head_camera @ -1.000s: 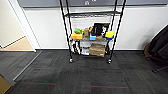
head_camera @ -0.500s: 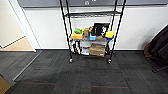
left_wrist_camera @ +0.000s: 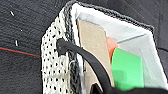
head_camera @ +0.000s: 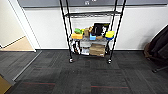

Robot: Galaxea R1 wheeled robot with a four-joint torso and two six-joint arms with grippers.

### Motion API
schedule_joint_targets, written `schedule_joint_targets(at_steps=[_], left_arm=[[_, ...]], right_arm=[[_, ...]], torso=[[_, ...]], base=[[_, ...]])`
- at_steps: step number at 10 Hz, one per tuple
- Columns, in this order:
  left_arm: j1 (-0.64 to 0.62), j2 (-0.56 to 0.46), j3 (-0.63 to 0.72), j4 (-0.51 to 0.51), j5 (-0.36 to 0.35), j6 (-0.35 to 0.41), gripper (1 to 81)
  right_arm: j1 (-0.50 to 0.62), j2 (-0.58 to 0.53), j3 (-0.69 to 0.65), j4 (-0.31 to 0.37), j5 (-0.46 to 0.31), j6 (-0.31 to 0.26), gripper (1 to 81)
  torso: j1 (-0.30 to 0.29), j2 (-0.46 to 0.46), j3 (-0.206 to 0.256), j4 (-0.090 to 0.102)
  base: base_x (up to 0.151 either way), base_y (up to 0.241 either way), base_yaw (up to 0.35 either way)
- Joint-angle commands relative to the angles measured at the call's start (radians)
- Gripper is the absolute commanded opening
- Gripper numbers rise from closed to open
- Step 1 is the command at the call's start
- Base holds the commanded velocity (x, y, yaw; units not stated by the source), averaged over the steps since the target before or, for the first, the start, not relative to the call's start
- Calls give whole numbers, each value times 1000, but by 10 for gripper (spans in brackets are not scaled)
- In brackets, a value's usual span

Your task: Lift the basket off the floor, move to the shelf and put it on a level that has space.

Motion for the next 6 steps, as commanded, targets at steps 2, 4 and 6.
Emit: schedule_joint_targets(at_steps=[2,4,6], left_arm=[[-102,0,66,-27,63,11,10],[-102,18,68,6,66,12,10],[-114,38,68,14,72,11,10]], right_arm=[[77,-149,271,51,89,82,10],[63,-182,301,43,87,79,10],[51,-198,323,28,89,79,10]], torso=[[0,0,0,0],[-64,101,0,0],[-86,136,0,0]], base=[[0,0,0],[0,0,0],[0,0,0]])
